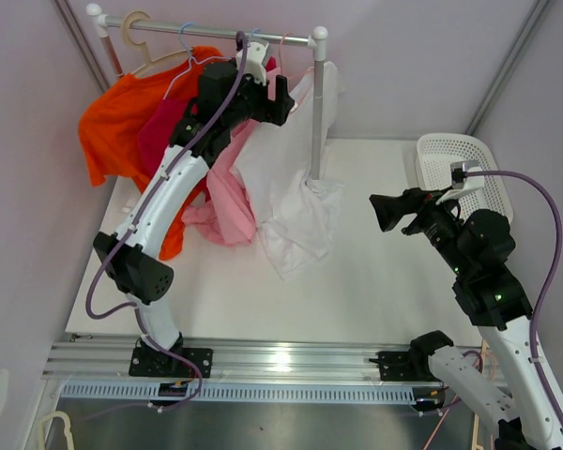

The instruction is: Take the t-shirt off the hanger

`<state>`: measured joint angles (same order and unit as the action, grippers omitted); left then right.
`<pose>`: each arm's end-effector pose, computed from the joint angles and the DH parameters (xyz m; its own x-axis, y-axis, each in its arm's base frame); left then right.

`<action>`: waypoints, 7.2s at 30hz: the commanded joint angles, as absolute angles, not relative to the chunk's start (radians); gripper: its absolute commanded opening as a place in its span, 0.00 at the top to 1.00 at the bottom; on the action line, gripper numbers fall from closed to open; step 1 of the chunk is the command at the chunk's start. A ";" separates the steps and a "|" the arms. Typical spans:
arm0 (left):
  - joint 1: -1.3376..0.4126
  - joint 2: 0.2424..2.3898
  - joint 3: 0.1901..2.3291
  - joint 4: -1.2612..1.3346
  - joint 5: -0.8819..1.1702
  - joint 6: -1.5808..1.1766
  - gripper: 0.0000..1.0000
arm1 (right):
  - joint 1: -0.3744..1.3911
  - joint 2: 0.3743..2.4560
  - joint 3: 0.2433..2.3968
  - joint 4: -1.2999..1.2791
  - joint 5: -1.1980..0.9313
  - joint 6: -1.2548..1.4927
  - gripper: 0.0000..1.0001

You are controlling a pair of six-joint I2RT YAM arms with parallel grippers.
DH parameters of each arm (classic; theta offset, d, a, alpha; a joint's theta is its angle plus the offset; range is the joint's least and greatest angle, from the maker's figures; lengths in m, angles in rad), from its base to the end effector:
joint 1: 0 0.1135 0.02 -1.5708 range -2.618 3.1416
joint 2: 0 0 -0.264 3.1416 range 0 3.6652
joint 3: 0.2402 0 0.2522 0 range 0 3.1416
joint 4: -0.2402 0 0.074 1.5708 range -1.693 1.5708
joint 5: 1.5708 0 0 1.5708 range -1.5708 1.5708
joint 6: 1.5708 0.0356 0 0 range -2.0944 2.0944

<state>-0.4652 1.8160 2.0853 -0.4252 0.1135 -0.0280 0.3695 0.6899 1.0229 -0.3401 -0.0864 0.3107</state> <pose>0.3667 -0.1886 0.4756 -0.1540 0.0462 -0.9870 0.5416 0.8394 -0.0452 0.1273 0.0526 0.4175 -0.1409 0.2721 -0.9519 -0.4172 0.8557 0.3063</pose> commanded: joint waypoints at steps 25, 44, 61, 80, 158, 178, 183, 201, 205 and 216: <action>-0.485 1.984 2.286 -0.169 0.104 0.026 0.99 | 0.373 0.678 1.083 -0.384 -0.069 0.261 0.01; -0.603 1.534 2.032 -0.685 -0.624 -0.426 0.99 | 0.464 0.865 1.109 -0.318 -0.445 0.259 0.05; -0.770 1.572 2.140 -0.993 -0.824 -0.649 0.99 | 1.063 1.152 1.032 0.086 -0.284 0.104 0.02; -0.629 1.772 2.364 -0.785 -0.704 -0.405 0.99 | 1.609 1.104 0.698 0.110 0.220 0.342 1.00; -0.612 1.954 2.449 -0.486 -0.339 0.027 0.99 | -0.374 1.503 1.710 -0.677 0.069 0.500 1.00; -0.574 2.033 2.434 -0.298 -0.322 0.009 0.99 | -0.376 1.460 1.617 -0.594 0.051 0.466 0.00; -0.572 2.057 2.457 -0.252 -0.272 0.028 0.99 | -0.371 1.440 1.608 -0.591 0.011 0.465 0.01; -0.566 1.943 2.303 -0.218 -0.245 0.009 0.32 | -0.238 1.331 1.618 -0.603 -0.020 0.408 0.01; -0.565 1.750 2.170 -0.251 -0.252 -0.018 0.09 | -0.141 1.325 1.631 -0.617 -0.061 0.328 0.01; -0.519 1.374 1.723 -0.095 -0.339 0.061 0.01 | -0.031 1.307 1.554 -0.580 -0.077 0.342 0.01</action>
<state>-0.5510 1.3533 1.7901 -0.1505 -0.3119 0.0307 -0.0471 1.3338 1.5749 -0.6060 -0.0628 0.3611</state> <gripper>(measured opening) 0.994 0.993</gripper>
